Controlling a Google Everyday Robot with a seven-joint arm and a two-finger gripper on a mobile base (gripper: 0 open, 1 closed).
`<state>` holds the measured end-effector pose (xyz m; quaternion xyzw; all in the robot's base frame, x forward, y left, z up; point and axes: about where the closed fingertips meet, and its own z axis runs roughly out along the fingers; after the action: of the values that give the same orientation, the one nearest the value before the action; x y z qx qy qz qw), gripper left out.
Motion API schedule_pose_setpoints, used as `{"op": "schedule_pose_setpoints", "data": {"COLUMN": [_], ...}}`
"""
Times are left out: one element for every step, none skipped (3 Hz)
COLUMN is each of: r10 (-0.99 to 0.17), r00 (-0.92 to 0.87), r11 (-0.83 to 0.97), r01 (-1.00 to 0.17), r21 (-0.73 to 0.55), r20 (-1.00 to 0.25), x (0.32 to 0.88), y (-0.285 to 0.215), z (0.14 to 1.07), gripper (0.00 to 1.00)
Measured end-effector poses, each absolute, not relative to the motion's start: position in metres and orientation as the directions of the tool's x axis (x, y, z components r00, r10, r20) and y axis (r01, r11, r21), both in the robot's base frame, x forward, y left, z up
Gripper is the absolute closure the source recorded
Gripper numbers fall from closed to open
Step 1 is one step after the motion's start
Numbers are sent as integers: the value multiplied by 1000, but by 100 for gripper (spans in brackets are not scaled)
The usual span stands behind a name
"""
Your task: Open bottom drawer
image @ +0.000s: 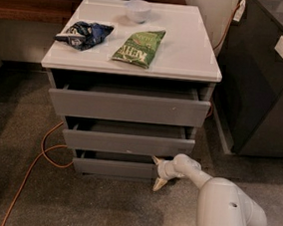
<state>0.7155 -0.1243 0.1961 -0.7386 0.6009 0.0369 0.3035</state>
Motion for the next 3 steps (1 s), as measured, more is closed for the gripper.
{"op": "schedule_pose_setpoints", "data": {"r10": [-864,-863,-863], "r00": [273,270,262], "r11": [-89,-86,-82], "r01": [-910,-912,-916], "r21": [-405,-402,-392], "r20": [-423,-428,-433], "x": [724,728,731], "y": [-125,-124,-122], "z": [187,180,175], "gripper": [0,15,38]}}
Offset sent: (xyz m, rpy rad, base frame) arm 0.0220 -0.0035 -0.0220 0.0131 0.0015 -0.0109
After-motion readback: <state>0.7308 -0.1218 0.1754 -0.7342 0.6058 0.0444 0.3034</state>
